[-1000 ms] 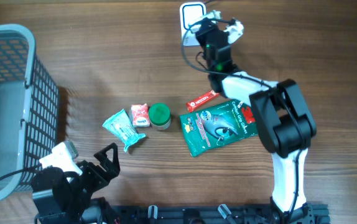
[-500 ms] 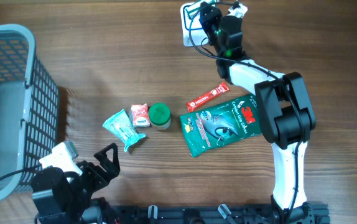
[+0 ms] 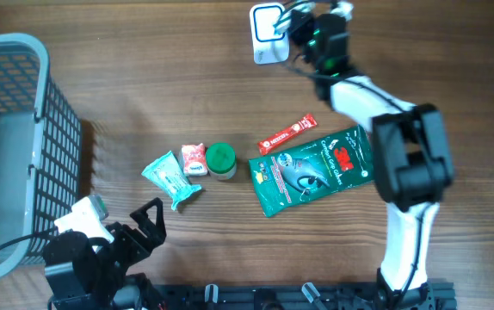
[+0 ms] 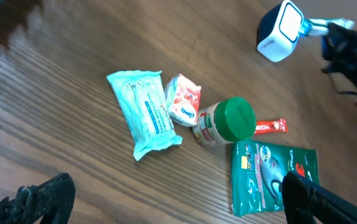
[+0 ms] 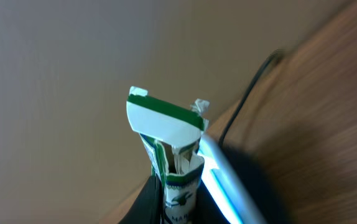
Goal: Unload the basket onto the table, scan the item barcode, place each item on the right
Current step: 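Move the box to the table's right edge and release it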
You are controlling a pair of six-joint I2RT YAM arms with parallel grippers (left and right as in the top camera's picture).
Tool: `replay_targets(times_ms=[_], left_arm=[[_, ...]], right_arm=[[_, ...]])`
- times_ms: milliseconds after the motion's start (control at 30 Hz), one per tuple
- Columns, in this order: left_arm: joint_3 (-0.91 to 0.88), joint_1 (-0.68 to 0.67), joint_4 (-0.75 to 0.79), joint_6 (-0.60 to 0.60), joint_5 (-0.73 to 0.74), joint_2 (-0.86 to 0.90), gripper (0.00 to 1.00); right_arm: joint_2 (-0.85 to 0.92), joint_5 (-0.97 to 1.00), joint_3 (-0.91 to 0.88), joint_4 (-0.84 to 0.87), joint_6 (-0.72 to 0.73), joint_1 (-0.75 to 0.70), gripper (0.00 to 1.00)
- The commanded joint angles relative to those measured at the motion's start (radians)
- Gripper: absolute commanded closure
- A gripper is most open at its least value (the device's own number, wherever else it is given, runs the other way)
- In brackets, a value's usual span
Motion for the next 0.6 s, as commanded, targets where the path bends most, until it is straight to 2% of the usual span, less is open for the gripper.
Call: replay_targets(times_ms=[0, 33, 100, 167, 267, 433, 467, 500, 567], left_arm=[[-0.002, 0.002, 0.001, 0.023, 0.011, -0.002, 0.00], [-0.002, 0.002, 0.001, 0.023, 0.011, -0.002, 0.00], [-0.002, 0.002, 0.001, 0.023, 0.011, -0.002, 0.00], [-0.002, 0.002, 0.001, 0.023, 0.011, -0.002, 0.00], [-0.002, 0.002, 0.001, 0.023, 0.011, -0.002, 0.00], [-0.002, 0.002, 0.001, 0.023, 0.011, -0.002, 0.00], [-0.002, 0.002, 0.001, 0.023, 0.012, -0.002, 0.00], [-0.002, 0.002, 0.001, 0.023, 0.011, -0.002, 0.00], [-0.002, 0.002, 0.001, 0.023, 0.011, -0.002, 0.00]], right_arm=[[-0.256, 0.155, 0.017, -0.293, -0.072, -0.159, 0.95], [-0.303, 0.241, 0.017, -0.418, -0.072, -0.224, 0.95], [-0.333, 0.333, 0.017, -0.541, -0.075, -0.303, 0.95], [-0.331, 0.378, 0.015, -0.666, -0.185, -0.452, 0.95], [-0.266, 0.368, -0.008, -0.718, -0.286, -0.668, 0.95], [-0.151, 0.343, -0.008, -0.724, -0.454, -0.851, 0.94], [-0.128, 0.335, -0.008, -0.724, -0.468, -0.875, 0.86], [-0.117, 0.303, -0.008, -0.725, -0.464, -0.890, 0.71], [-0.115, 0.201, -0.005, -0.710, -0.466, -0.917, 0.32]])
